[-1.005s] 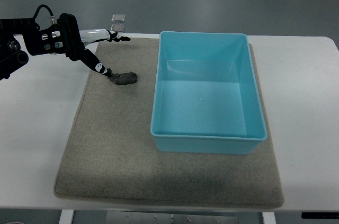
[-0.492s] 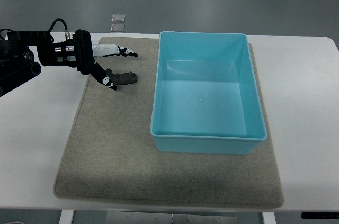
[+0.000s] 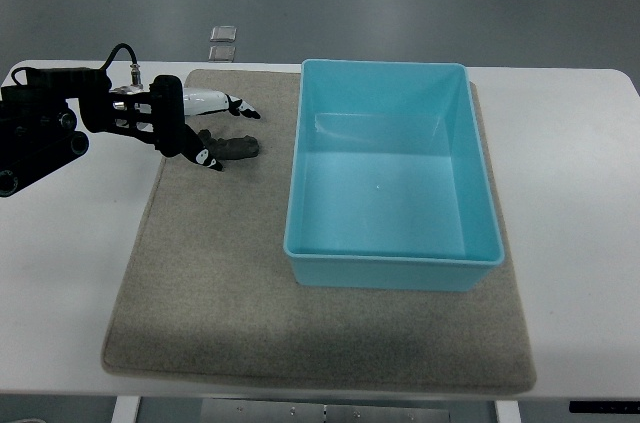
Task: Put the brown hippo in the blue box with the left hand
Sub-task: 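Close the left hand's fingers around the brown hippo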
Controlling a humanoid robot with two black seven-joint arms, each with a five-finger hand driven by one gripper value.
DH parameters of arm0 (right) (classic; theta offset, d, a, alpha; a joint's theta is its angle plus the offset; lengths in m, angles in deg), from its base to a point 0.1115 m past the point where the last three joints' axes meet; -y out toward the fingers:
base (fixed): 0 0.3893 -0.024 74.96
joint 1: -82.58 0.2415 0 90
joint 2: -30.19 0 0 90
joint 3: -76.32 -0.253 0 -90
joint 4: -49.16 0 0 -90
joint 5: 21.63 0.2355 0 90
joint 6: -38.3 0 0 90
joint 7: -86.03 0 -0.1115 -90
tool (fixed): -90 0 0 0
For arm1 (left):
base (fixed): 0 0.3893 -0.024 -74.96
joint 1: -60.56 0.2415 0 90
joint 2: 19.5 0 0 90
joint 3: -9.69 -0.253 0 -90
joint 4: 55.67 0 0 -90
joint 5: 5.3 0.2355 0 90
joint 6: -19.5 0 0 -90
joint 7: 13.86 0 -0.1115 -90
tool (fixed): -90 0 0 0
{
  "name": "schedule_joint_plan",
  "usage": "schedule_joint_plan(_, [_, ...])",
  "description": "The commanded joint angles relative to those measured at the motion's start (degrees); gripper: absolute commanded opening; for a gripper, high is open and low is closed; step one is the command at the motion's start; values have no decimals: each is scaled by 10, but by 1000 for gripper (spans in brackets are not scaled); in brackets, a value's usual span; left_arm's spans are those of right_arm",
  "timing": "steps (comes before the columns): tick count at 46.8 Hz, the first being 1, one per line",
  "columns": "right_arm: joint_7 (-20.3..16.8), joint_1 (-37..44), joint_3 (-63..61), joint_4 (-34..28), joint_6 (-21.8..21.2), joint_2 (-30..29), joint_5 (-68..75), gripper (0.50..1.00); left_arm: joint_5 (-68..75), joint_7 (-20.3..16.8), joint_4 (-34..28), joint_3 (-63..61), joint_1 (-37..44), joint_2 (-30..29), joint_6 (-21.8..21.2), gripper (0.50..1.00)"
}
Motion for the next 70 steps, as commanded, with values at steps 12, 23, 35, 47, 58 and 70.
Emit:
schedule_joint_plan(12, [0,0,0,0,0,0,0,936,5,0,-1,1,3,4,-4,823])
schedule_joint_plan(23, [1,0,0,0,0,0,0,936,5,-1,-1,2,2,4,-4,761])
schedule_joint_plan(35, [0,0,0,0,0,0,0,936,19,-1,0,2,3,4,-4,716])
schedule_joint_plan(47, [0,0,0,0,0,0,0,936,20,-1,0,1,1,4,-4,651])
schedule_joint_plan(58, [0,0,0,0,0,0,0,936,38,0,-1,2,0,6,-4,557])
schedule_joint_plan(70, [0,0,0,0,0,0,0,936,37,0,1,3,-2,6,-30,500])
